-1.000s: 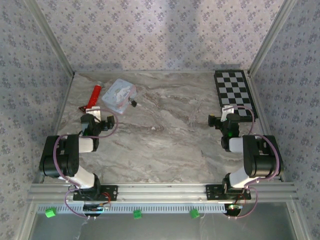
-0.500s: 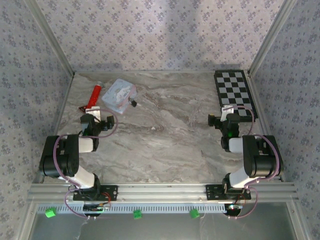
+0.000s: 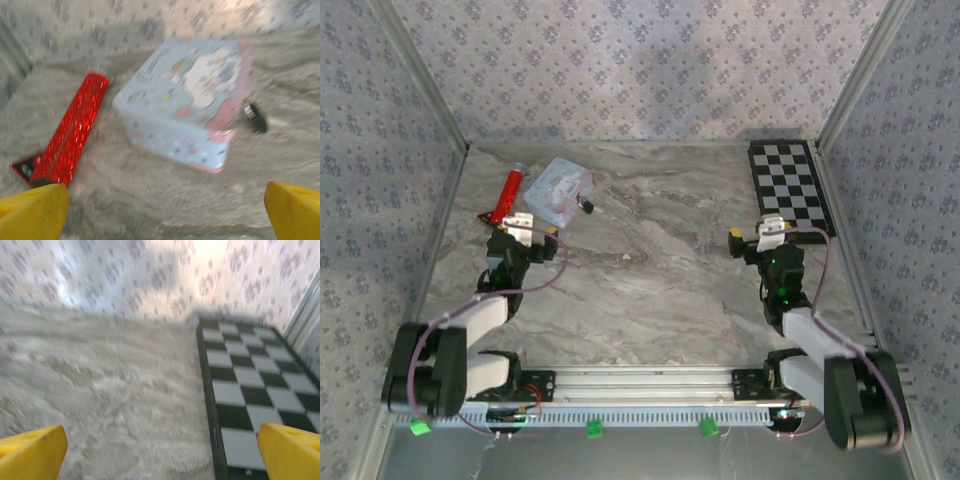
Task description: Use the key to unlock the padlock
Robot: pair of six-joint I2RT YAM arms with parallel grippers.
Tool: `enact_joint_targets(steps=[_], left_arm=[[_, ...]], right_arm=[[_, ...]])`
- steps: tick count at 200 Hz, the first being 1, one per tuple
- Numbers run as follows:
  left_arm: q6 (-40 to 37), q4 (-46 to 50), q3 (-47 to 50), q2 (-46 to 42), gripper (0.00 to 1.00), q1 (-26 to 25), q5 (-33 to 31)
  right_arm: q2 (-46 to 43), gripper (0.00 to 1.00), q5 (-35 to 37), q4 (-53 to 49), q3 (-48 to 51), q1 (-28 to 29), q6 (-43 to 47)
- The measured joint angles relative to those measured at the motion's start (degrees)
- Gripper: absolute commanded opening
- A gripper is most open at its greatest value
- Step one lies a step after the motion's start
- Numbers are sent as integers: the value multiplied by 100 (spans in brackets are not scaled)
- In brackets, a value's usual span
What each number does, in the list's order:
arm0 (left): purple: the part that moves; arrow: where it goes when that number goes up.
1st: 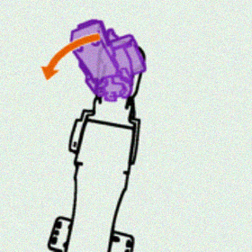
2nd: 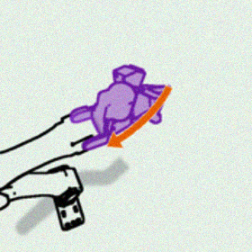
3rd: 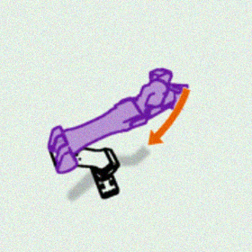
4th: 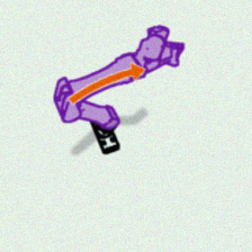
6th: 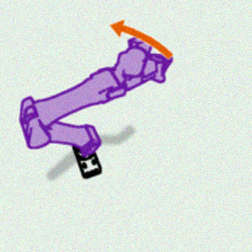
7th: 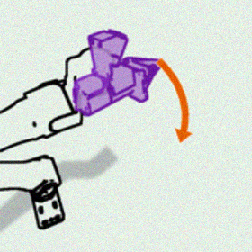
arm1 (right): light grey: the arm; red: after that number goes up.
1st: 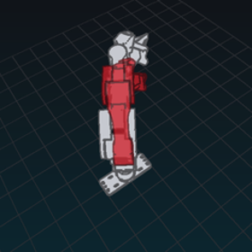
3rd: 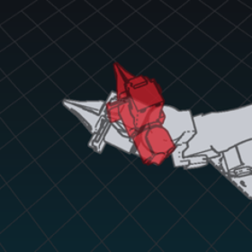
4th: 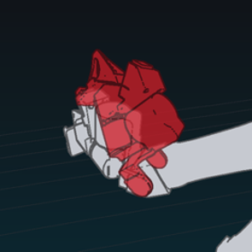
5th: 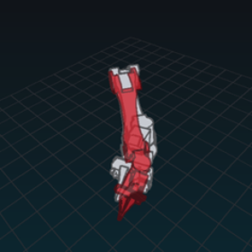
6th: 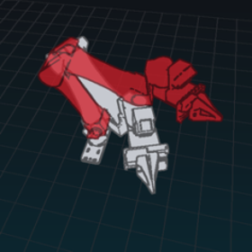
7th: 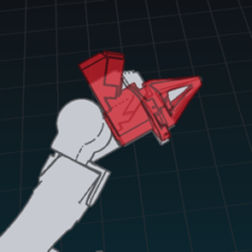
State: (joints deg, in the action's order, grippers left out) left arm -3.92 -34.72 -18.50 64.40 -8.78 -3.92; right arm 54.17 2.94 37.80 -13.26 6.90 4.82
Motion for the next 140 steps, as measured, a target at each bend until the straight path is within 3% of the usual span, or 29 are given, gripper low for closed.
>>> enact_joint_targets(steps=[29,59,98,140], left_arm=[[125,1180,-223,-1296,100,-348,-20],[1113,2557,-745,-2363,100,-400,-149],[2568,4719,-1434,-3117,100,-400,-636],[3626,6109,-1469,-3783,100,-398,-297]], right_arm=[[-1681,99,-31,-1696,-306,26,-590],[-2651,99,-70,-3652,-1193,20,-1587],[-2905,99,-236,-5593,-2168,-146,-3274],[-2621,99,-962,-6907,-2583,-306,-3724]])
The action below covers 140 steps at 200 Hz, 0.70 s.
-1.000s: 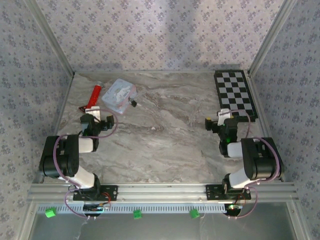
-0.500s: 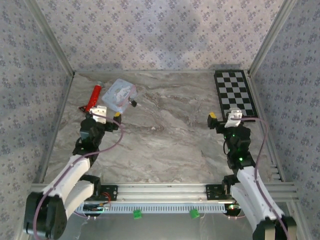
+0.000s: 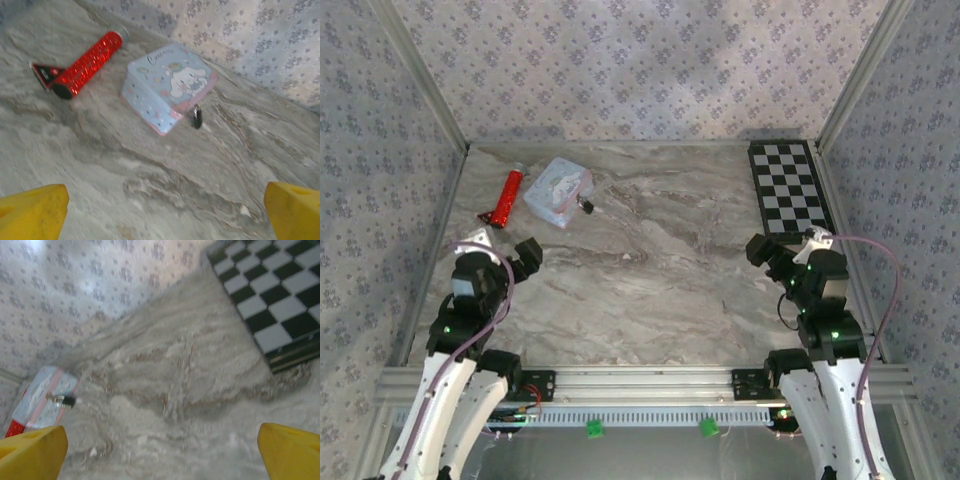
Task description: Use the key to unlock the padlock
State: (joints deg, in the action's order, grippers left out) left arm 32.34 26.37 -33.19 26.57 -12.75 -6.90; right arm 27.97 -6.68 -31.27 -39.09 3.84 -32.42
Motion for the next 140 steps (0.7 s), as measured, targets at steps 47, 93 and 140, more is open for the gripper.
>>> enact_joint_targets(steps=[47,93,140], left_arm=[[227,-111,299,448,100,74,1213],[422,-673,992,1390,100,-466,1849],[278,-1252,1113,1405,100,-1263,1939]], right_arm=[[1147,97,254,-1587,-601,662,-164],[1255,88,581,-2400,-195,1576,-981],[1521,78,756,-2380,476,2186,-1812]])
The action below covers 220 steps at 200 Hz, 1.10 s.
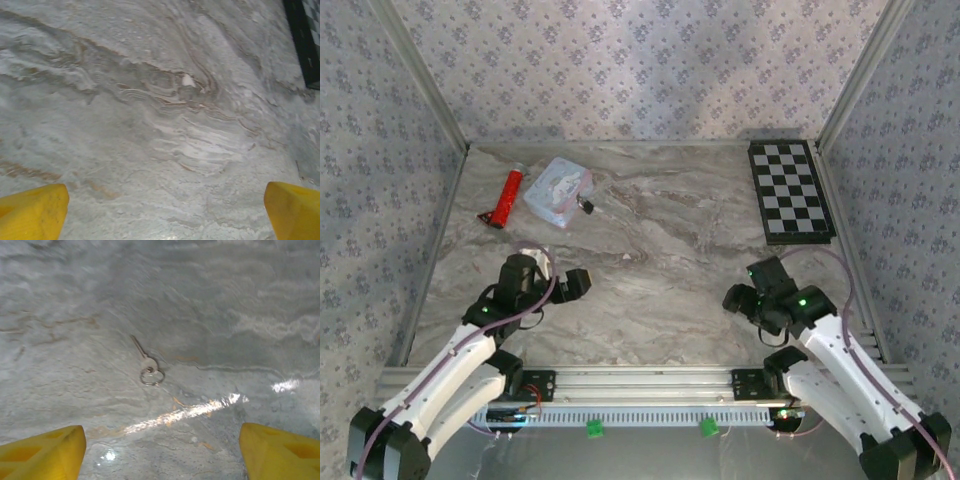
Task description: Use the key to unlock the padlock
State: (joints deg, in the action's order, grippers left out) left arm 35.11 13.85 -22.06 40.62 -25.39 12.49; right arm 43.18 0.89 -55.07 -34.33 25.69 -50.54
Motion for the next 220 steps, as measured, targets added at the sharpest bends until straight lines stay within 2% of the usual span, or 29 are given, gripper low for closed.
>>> enact_joint_targets(steps=[63,149,220], left_arm=[[-557,-214,479,-621,100,-17,68],[-616,-363,575,-909,100,-17,92],[-616,-369,605,-909,100,-17,76]], right_arm=[[1405,66,26,627,52,409,-127],[2761,48,337,885,-293,699,149],[3786,35,844,682,-925,1045,361]])
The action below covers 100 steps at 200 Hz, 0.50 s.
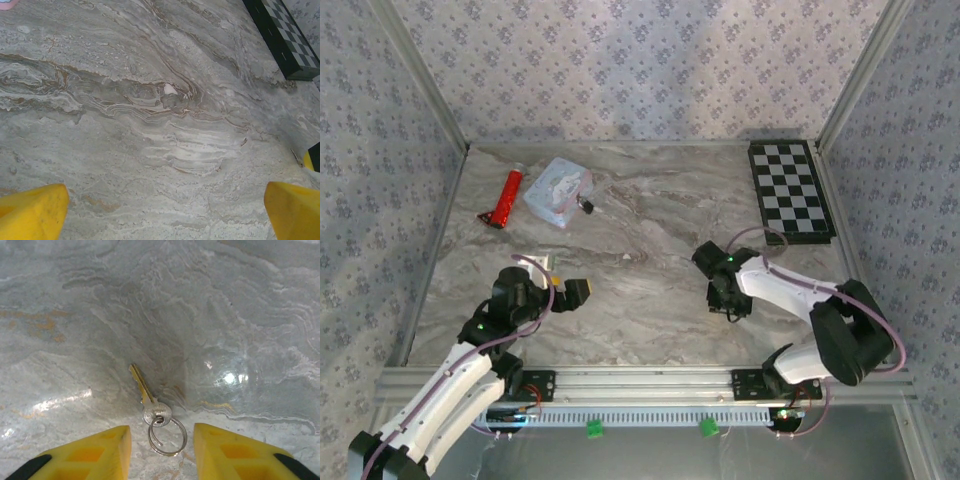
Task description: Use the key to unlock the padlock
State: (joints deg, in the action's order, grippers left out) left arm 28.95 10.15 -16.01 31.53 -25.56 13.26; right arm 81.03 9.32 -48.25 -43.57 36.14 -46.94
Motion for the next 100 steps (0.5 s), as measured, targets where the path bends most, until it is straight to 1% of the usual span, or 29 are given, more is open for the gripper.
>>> enact_joint_targets(steps=[24,47,100], left_arm=[[0,-9,22,-4,100,0,0],[0,-11,22,-4,100,0,-20],[0,-13,22,-4,100,0,-44]], right_arm=[[308,29,144,-81,-157,98,35],[424,26,216,-118,-186,144,35],[494,21,254,-146,-186,157,31]])
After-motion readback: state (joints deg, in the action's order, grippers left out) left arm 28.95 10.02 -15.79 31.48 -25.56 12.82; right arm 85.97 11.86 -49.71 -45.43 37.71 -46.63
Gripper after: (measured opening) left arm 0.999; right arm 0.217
